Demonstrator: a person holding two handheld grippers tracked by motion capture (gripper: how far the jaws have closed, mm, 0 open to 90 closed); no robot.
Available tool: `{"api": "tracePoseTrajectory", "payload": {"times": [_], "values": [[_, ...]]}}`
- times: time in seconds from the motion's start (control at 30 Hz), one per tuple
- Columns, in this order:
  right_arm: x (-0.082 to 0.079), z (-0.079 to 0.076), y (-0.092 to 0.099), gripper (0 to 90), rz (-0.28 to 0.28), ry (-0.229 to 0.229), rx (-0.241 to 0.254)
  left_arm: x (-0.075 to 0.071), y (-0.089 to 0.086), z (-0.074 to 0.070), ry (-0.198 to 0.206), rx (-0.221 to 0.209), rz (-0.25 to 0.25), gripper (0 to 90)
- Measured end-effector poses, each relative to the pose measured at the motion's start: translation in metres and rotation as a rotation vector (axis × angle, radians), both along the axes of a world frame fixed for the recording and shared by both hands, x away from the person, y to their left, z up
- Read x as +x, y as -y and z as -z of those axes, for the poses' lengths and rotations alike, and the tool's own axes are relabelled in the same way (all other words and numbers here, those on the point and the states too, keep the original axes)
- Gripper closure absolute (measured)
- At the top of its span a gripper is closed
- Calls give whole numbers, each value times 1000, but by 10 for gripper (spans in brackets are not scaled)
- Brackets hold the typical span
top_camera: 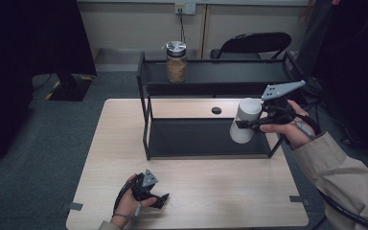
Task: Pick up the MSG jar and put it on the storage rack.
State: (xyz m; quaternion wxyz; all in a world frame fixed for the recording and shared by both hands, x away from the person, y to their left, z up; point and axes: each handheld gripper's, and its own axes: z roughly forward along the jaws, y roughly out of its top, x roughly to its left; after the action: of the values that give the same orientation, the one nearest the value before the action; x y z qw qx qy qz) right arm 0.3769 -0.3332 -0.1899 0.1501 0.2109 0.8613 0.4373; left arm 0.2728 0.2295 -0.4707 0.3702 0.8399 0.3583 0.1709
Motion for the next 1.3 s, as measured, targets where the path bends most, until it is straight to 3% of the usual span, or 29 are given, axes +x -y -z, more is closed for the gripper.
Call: {"api": "tracePoseTrajectory", "payload": {"times": [0.6,1.3], "values": [[8,-39,-16,348,20,1,-19,0,0,0,0,0,0,0],[18,-94,-32,349,62,4,16,0,0,0,-1,1,0,0]]}}
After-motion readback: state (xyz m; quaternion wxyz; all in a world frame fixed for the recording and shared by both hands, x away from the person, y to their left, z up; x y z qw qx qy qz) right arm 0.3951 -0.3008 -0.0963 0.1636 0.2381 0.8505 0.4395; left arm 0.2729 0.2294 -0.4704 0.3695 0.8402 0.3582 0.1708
